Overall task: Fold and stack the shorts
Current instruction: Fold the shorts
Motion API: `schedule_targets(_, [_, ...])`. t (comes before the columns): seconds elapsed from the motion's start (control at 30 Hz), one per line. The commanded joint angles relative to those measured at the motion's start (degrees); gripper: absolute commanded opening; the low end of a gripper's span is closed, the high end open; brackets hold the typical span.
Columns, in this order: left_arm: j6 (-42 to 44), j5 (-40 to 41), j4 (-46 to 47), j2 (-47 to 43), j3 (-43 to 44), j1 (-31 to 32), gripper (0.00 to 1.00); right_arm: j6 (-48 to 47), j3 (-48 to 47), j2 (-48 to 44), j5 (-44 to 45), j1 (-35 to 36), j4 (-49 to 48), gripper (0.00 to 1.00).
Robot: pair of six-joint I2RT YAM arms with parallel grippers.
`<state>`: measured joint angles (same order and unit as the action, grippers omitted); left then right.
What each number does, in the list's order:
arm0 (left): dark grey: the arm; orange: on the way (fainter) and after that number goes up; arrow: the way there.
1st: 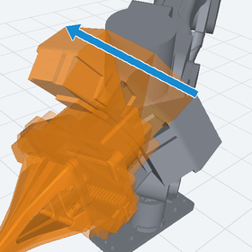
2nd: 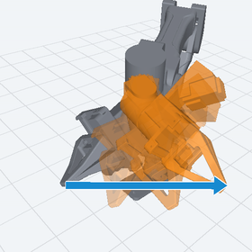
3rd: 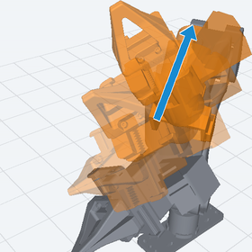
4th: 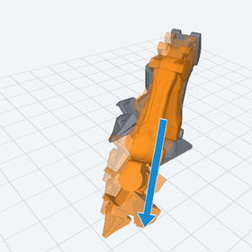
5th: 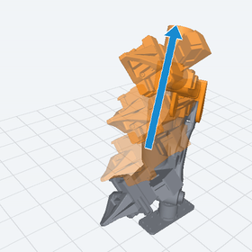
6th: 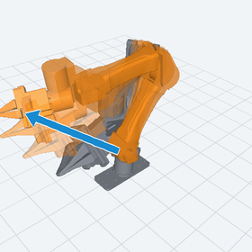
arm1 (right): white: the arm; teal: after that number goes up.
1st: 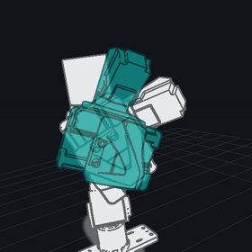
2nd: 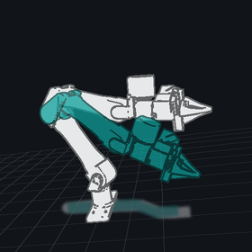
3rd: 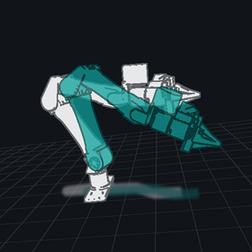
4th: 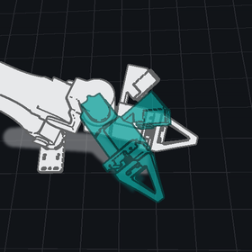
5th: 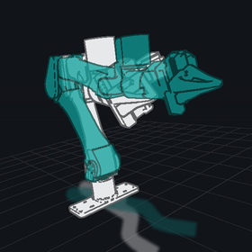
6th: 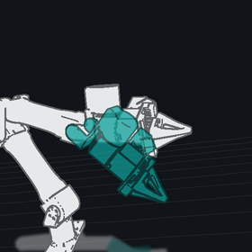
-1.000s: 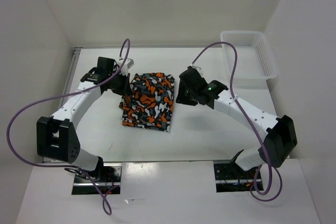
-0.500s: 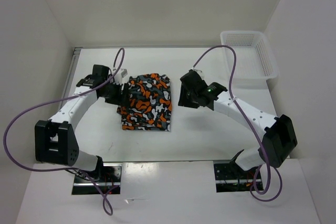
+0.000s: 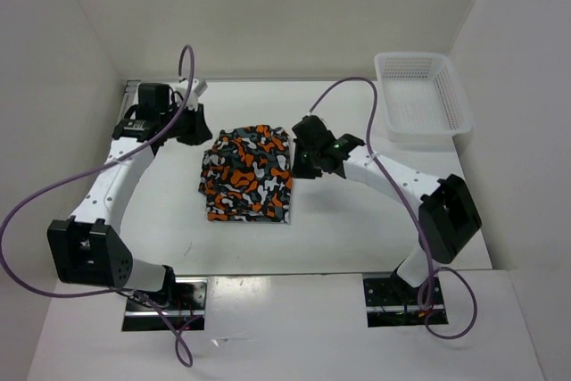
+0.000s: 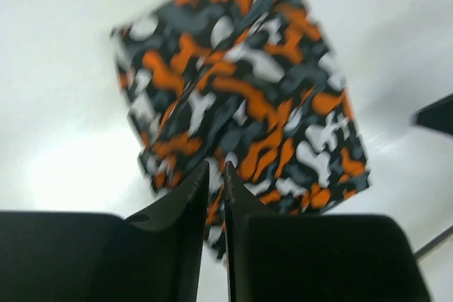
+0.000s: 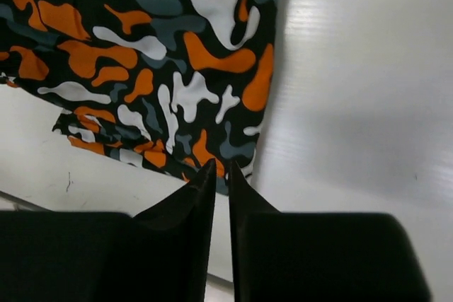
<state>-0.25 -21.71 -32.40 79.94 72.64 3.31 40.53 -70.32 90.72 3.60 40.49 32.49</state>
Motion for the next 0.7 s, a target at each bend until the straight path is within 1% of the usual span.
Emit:
schedule_targets(0.0, [0.25, -5.71, 7.77, 3.72, -1.87, 2.40, 0.20, -0.54, -4.64, 4.46, -2.01, -0.32, -7.52, 0.13])
schedule_targets(0.03, [0.25, -6.75, 10.23, 4.43, -5.28, 3.18, 0.18, -0.54, -5.43, 7.60, -2.62, -0.32, -8.31, 0.13])
schedule_targets(0.07, [0.25, -6.24, 13.39, 6.26, -6.62, 3.19, 0.18, -0.54, -7.09, 9.29, -3.67, -0.32, -9.89, 0.13])
schedule_targets(0.13, [0.25, -4.92, 14.11, 9.08, -7.25, 3.72, 0.18, -0.54, -8.51, 14.54, -5.08, -0.93, -11.65, 0.13])
schedule_targets(0.2, [0.25, -1.51, 14.82, 13.03, -8.48, 3.72, 0.18, -1.07, -10.53, 18.25, -7.27, -1.47, -13.15, 0.13])
schedule_targets(0.23, [0.25, 1.91, 15.35, 15.40, -8.48, 3.72, 0.17, -1.07, -11.84, 21.57, -7.29, -1.99, -13.85, 0.13])
schedule_targets(0.27, [0.25, 3.68, 15.35, 16.55, -8.48, 3.72, 0.17, -1.07, -11.85, 23.09, -7.29, -1.99, -14.47, 0.13])
schedule_targets(0.37, [0.25, 5.45, 16.49, 20.60, -9.01, 3.11, 0.16, -1.07, -13.08, 27.39, -7.29, -3.05, -14.47, 0.13])
schedule_targets(0.43, [0.25, 5.46, 16.49, 23.49, -9.01, 3.10, 0.16, -1.59, -12.38, 28.55, -7.81, -4.19, -15.09, 0.16])
schedule_targets(0.47, [0.25, 4.76, 16.49, 24.20, -9.01, 3.10, 0.16, -1.60, -12.38, 28.55, -7.81, -4.19, -15.09, 0.16])
schedule_targets(0.5, [0.25, 3.10, 17.10, 24.73, -9.01, 3.10, 0.16, -1.60, -11.86, 28.55, -7.81, -4.19, -15.09, 0.18])
schedule_targets(0.53, [0.25, 1.95, 17.11, 24.74, -9.01, 3.10, 0.17, -2.21, -11.85, 28.55, -7.81, -4.19, -15.09, 0.21])
schedule_targets(0.6, [0.25, 0.45, 17.90, 23.25, -9.01, 3.10, 0.20, -2.91, -11.85, 24.26, -6.59, -4.19, -14.47, 0.27])
schedule_targets(0.63, [0.25, 0.45, 17.90, 20.98, -9.01, 3.10, 0.23, -2.92, -11.85, 22.42, -6.58, -4.19, -13.86, 0.35])
schedule_targets(0.67, [0.25, 0.45, 17.38, 19.83, -8.23, 3.10, 0.30, -3.44, -12.72, 18.74, -6.06, -4.19, -13.34, 0.39])
